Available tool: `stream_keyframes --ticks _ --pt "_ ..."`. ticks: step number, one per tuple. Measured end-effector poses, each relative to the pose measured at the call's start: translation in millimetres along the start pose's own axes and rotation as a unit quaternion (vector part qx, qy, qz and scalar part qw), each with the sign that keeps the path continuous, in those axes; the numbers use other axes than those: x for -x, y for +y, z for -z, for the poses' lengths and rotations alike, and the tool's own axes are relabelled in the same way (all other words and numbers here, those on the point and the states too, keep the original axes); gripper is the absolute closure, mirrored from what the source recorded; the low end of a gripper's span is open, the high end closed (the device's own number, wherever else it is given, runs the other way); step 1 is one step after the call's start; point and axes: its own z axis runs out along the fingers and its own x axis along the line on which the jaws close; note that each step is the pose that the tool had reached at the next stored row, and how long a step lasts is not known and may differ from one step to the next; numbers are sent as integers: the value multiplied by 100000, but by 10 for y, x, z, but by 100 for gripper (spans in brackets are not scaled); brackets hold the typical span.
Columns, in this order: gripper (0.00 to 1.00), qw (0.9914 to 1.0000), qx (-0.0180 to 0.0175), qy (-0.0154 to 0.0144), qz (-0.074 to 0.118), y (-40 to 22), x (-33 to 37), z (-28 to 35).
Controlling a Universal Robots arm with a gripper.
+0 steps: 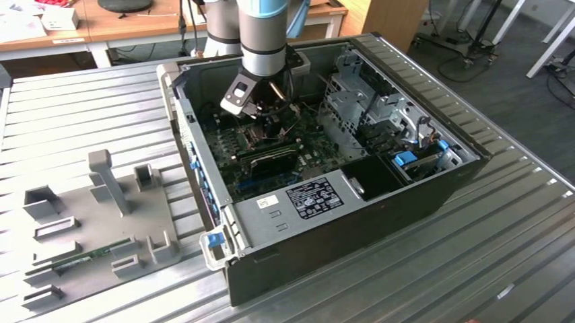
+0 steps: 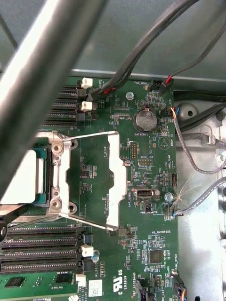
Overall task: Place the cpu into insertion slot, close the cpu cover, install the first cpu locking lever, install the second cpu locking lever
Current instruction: 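Place the cpu into insertion slot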
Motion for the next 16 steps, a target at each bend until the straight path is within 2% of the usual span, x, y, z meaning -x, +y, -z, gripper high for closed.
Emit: stream_keyframes --ticks 15,16 --pt "45 100000 8 8 4 0 1 -1" --pt "39 100000 8 8 4 0 2 -1"
